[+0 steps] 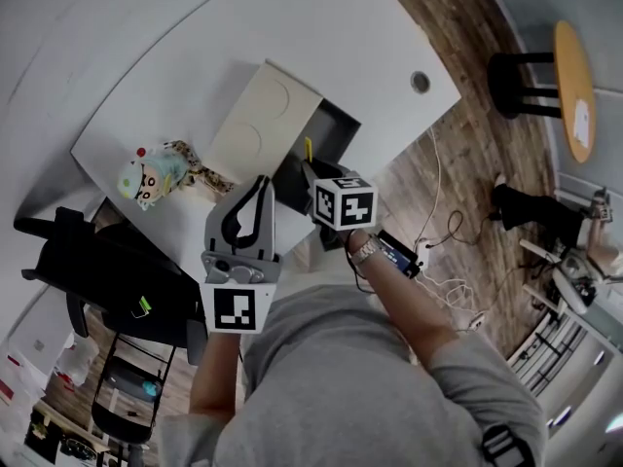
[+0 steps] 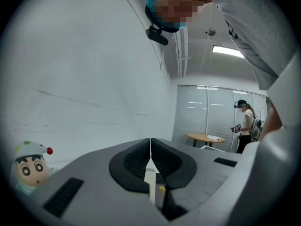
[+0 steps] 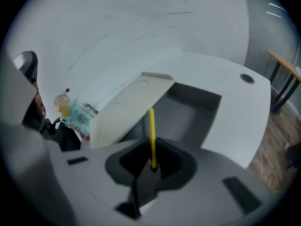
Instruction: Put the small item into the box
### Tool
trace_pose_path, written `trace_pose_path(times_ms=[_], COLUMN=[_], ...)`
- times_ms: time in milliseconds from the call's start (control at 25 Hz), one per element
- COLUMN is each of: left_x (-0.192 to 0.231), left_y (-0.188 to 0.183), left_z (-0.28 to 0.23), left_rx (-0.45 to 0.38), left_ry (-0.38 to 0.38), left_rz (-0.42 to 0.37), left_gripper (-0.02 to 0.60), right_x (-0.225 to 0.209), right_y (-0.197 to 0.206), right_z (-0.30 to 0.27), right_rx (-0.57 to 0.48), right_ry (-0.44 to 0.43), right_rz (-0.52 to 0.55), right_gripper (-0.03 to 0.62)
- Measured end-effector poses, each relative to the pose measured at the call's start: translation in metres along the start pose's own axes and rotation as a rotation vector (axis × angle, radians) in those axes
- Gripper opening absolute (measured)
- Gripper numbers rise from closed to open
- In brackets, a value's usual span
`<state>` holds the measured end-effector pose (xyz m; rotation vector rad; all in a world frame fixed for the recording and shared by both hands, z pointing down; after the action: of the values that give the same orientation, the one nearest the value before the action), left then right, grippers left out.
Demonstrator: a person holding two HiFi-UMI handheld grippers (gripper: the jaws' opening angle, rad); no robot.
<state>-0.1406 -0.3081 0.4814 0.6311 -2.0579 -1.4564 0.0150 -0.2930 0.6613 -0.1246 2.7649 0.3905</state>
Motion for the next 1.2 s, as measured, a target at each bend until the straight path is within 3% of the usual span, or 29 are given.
trace_pose_path(times_ms=[440,880,1200], left_x=[0.01,0.007,0.01], left_y=[0.001,0.006,0.002], left_z=[-0.003,0.0,0.002], left_rx=[-0.002,0.017,-0.001], left_ry=[-0.028,-0.032,-0.039], left_rz=[0.015,0.016,0.015], left_gripper=[0.037,0.037,0.037], right_x=[0.003,0.01,0.019], right_y=[-0.002,-0.003,-0.007], right_z=[-0.014,-0.021,-0.027], right_rx=[0.13,0.156,0.23], right_ry=[0.073,0.052,0.106], right_rz=[0.078,0.171,0.321], right_gripper=[0.069,0.069,0.069])
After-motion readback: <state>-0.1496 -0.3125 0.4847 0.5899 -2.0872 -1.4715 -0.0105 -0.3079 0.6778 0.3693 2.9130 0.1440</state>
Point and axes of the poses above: the fingertips, and each gripper's own axes: z backward along the fingers, x to its left, y out of its underside, the point moved 6 cm from there along z, backward along the fingers, and after that the axes turned 9 degrees about x, right-handed, at the moved point
